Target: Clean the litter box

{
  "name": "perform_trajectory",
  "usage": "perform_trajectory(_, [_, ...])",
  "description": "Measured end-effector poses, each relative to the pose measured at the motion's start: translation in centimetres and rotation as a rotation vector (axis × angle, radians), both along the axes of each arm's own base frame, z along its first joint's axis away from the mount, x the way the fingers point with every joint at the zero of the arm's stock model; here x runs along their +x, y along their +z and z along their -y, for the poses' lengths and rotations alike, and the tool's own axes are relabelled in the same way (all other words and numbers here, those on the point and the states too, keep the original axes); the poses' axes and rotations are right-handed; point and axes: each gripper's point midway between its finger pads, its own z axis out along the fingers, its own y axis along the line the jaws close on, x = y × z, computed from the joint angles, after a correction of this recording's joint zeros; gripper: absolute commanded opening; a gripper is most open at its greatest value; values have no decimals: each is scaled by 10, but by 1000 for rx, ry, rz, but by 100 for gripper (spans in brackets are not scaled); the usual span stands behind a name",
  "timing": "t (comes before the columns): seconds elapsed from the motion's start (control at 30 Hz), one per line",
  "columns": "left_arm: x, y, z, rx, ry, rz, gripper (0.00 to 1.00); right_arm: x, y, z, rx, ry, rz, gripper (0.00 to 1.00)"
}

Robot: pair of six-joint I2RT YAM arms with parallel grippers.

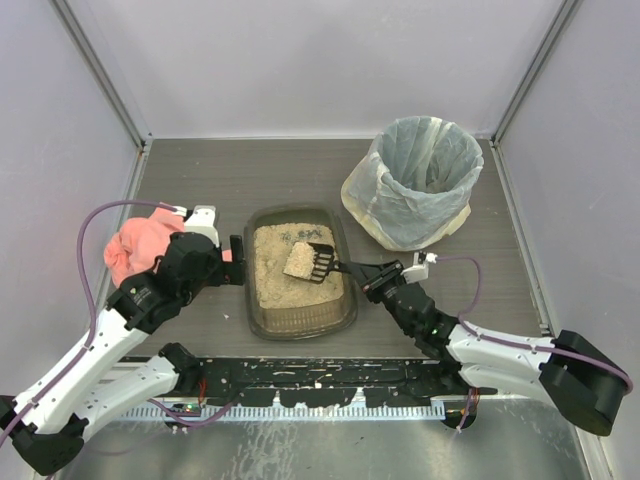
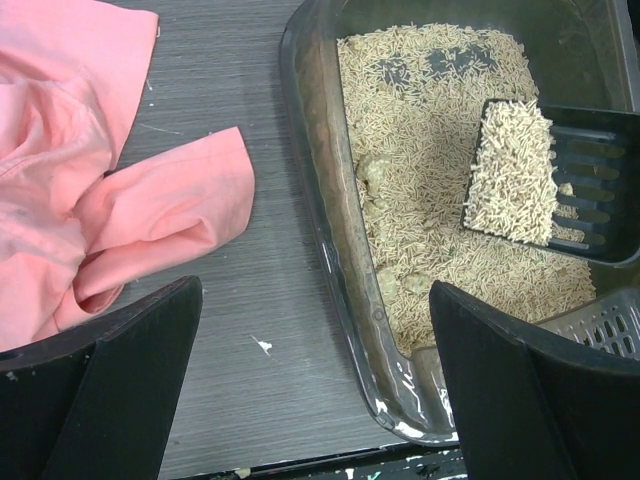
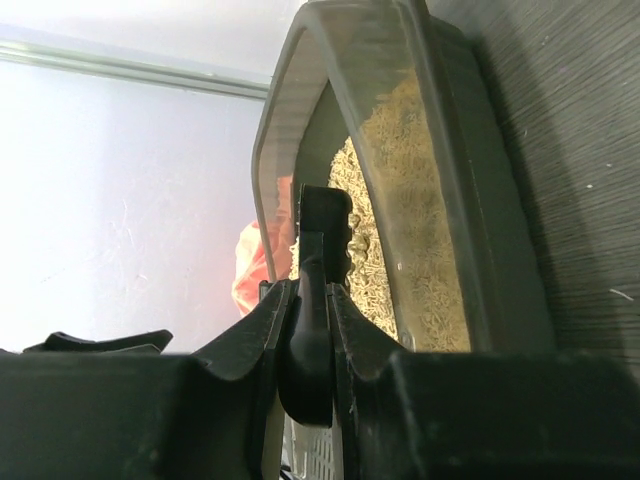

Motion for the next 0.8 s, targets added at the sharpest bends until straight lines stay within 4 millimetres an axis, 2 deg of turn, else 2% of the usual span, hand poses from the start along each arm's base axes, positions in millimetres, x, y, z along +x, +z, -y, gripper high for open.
perform_trajectory(0.27, [0, 0, 0, -4, 2, -2, 98, 8, 9, 5, 49, -1, 16, 1])
perform_trajectory(0.4, [1, -1, 1, -3, 3, -6, 98, 12, 8, -2, 55, 42, 8, 1])
perform_trajectory(0.53, [2, -2, 3, 1, 1, -14, 98, 17, 10, 4, 84, 36, 2, 1])
perform_trajectory(0.67, [2, -1, 3, -2, 1, -12, 98, 17, 12, -4, 116, 87, -1, 1])
perform_trajectory(0.8, [2, -2, 3, -2, -2, -15, 98, 18, 10, 2, 130, 83, -9, 1])
